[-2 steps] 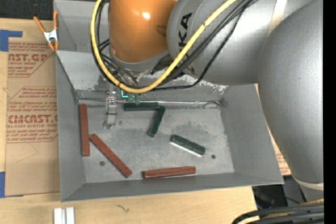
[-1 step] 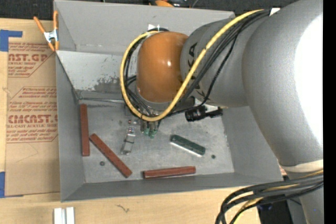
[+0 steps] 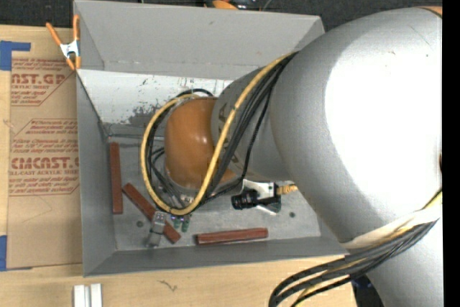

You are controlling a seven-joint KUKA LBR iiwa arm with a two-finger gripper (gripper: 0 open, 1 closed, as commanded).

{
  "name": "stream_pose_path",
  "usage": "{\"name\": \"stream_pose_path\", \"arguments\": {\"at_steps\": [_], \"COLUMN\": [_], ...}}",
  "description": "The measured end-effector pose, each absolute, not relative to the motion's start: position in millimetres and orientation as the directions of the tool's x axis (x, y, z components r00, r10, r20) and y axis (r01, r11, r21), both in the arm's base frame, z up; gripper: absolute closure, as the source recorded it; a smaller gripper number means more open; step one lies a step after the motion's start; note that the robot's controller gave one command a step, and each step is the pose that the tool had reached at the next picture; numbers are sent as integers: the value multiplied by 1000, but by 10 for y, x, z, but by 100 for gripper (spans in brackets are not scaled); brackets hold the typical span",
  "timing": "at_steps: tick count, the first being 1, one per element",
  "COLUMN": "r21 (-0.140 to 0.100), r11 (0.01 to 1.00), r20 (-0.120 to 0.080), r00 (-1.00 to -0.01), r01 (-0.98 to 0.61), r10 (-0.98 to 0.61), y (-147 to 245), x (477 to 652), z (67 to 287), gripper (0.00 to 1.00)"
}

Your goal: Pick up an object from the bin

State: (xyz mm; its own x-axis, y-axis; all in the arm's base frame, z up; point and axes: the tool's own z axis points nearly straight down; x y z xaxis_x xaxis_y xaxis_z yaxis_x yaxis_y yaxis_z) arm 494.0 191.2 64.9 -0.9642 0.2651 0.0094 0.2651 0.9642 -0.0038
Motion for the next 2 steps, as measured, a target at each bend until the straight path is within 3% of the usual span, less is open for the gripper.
{"name": "stream_pose_path", "arguments": {"at_steps": [1,2], "r21": [-1,4], "r11": [963,970], "r20": [2,-6], "r00": [-963,-970], "r01": [268,244], "r10": [268,244], "y": [1893,1644], "x": [4979,4897], "z": [691,2136], "gripper": [100,100]}}
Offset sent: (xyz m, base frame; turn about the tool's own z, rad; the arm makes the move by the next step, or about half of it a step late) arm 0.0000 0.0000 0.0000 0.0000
